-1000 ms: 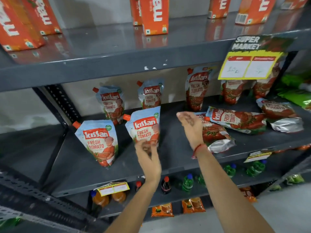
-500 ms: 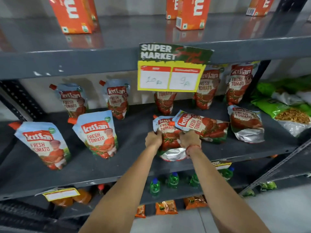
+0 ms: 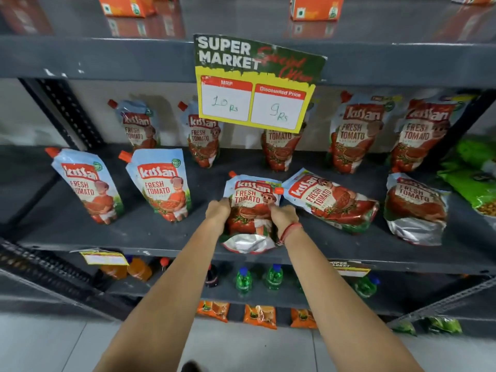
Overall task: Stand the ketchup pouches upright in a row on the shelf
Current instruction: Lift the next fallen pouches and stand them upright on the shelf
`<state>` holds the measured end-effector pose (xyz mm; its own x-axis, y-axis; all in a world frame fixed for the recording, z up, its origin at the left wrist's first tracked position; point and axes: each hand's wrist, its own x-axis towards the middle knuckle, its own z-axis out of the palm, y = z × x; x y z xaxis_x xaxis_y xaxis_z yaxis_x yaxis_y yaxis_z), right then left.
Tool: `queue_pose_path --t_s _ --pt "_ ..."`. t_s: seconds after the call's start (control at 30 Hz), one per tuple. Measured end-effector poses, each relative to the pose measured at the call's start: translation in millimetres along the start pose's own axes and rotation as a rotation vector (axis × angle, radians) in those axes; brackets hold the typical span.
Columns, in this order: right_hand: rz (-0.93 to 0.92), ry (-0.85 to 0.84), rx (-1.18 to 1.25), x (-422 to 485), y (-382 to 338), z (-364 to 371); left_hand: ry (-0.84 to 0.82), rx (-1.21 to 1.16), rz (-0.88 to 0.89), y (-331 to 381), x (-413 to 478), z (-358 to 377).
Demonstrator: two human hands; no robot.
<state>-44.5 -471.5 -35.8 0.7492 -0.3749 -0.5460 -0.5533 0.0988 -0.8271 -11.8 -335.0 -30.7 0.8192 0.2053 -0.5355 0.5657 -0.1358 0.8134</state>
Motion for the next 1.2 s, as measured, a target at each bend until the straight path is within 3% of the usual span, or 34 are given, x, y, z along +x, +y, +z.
queue_pose_path --t_s 0.23,0.47,0.7,0.9,1.07,1.2 --pt "-0.089 -0.059 0.065 -6.6 -0.1 9.2 0.008 -0.191 0.004 2.1 -6.1 -8.3" --pt "-0.288 -0.105 0.108 -15.4 -3.6 13.3 0.097 -0.282 0.254 8.8 -19.2 -23.4" --pt "-0.54 -0.087 0.134 -16.1 -25.5 0.5 0.061 -0.392 0.486 30.8 -31.7 -21.9" --pt "-0.676 -0.129 0.333 -19.6 -67.1 -18.6 0.051 -0.392 0.655 44.7 -32.5 -10.8" --pt "-0.833 -0.192 0.17 -22.9 -82.5 -30.0 0.183 -0.478 0.657 36.1 -38.8 -0.5" --pt "-0.873 -0.193 0.234 -14.7 -80.6 -55.3 0.395 -0.459 0.653 6.2 -61.4 23.7"
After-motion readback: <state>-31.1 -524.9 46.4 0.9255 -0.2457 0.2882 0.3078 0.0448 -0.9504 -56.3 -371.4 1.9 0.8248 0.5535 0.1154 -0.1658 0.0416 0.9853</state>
